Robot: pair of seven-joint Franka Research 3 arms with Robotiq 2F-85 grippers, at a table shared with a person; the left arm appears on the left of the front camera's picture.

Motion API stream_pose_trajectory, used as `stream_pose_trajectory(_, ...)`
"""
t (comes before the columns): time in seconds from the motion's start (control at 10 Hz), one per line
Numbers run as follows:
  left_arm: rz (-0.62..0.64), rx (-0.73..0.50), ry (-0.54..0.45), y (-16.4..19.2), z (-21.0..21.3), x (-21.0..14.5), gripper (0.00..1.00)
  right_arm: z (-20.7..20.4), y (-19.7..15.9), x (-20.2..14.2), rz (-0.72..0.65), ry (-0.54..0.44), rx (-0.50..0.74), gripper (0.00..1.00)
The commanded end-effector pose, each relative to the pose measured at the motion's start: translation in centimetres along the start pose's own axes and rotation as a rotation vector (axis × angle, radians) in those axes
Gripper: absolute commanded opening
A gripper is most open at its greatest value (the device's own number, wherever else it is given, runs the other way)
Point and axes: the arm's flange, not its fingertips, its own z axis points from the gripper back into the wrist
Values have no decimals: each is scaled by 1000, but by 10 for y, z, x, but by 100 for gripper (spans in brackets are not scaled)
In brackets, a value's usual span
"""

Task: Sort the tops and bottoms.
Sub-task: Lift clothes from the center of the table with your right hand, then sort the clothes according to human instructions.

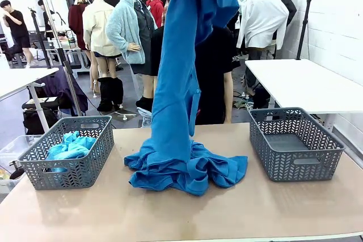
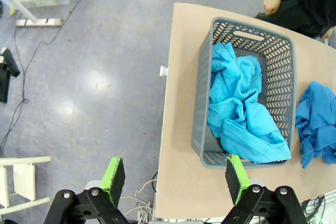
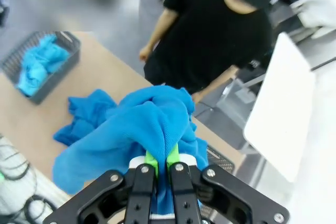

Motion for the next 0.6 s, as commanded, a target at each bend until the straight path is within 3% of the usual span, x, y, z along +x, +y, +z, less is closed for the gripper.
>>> stream_pose_trajectory(0.0,-6,9,11,1,2,-1,100,18,3,31,-61,-4,-39,0)
stream_pose_trajectory(0.3,-6,9,11,1,2,-1,100,38,1,45,-107,-28,-7,0)
stream_pose_trajectory(0.4,-6,9,11,1,2,-1,100,31,-1,14,-68,-20,-15,0)
stream_pose_trajectory(0.5,-6,9,11,1,2,-1,100,31,-1,14,-68,-20,-15,0)
